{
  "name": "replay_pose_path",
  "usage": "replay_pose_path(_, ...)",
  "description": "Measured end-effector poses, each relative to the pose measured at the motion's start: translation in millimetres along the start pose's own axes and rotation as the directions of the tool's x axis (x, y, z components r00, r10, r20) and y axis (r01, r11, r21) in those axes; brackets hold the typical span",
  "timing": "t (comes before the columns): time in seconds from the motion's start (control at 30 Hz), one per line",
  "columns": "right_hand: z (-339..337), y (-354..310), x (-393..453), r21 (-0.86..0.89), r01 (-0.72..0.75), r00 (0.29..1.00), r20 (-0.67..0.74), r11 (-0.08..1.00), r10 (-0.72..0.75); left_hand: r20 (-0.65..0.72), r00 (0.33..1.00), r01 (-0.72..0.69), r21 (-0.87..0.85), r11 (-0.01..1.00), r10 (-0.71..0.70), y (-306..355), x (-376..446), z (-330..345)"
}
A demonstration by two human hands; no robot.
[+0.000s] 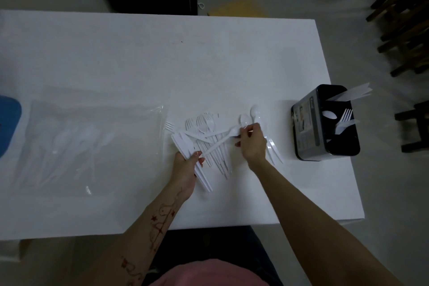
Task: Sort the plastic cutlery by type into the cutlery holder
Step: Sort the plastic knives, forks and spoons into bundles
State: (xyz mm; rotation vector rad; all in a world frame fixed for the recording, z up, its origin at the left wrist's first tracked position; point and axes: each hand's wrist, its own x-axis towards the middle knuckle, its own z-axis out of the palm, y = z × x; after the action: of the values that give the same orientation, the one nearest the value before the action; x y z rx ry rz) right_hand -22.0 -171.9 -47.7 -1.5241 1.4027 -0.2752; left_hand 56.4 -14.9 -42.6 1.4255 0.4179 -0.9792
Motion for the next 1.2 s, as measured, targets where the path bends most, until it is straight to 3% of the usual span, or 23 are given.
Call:
replay_pose_path(0.17, -27.0, 4.8, 18.3, -0.218, 0.102, 0.993, -0.043, 0.971, -0.114, 0.015, 1.0, 0.017, 0.01, 1.0, -0.017, -4.9, -0.5, 4.4)
replay_pose_path(0.33, -25.4, 5.9, 6.1, -0.459, 0.249, 0.95, -0.056, 0.853, -0.307, 0.037, 0.999, 0.033, 0.022, 0.999, -0.033, -9.1, -0.3, 9.5)
replay_pose_path(0.4, -18.9, 9.7, -7.9, -0.495, 0.272, 0.952, 0.015, 0.825, -0.305, 0.038, 0.999, 0.031, 0.019, 0.999, -0.032, -9.3, 0.5, 10.5)
replay_pose_path(0.5, -4.9, 21.6, -24.2, -0.542, 0.257, 0.964, 0.197, 0.801, -0.176, 0.037, 0.998, 0.047, 0.009, 0.999, -0.047, -7.4, 0.7, 13.0)
replay_pose_path(0.63, 2.8, 28.2, -26.5, -0.379, 0.099, 0.982, 0.185, 0.92, -0.029, 0.037, 0.998, 0.048, -0.01, 0.999, -0.048, -4.1, 0.1, 15.5)
replay_pose_path(0.83, -10.8, 28.8, -20.6, -0.186, -0.045, 0.988, 0.137, 0.981, 0.072, 0.037, 0.998, 0.051, -0.033, 0.998, -0.05, -1.0, -2.0, 20.9)
replay_pose_path(0.97, -24.2, 26.2, -30.2, -0.056, 0.047, 0.988, 0.147, 0.997, -0.039, 0.066, 0.997, 0.048, -0.046, 0.998, -0.045, 1.6, -3.7, 24.7)
replay_pose_path(1.07, -28.0, 27.0, -37.7, 0.016, 0.162, 0.948, 0.274, 0.987, -0.16, 0.111, 0.993, 0.038, -0.084, 0.996, -0.028, 7.4, -4.9, 28.5)
replay_pose_path(1.2, -24.5, 26.5, -46.6, -0.053, 0.272, 0.879, 0.42, 0.961, -0.226, 0.141, 0.99, 0.013, -0.085, 0.996, 0.0, 10.1, -1.1, 31.7)
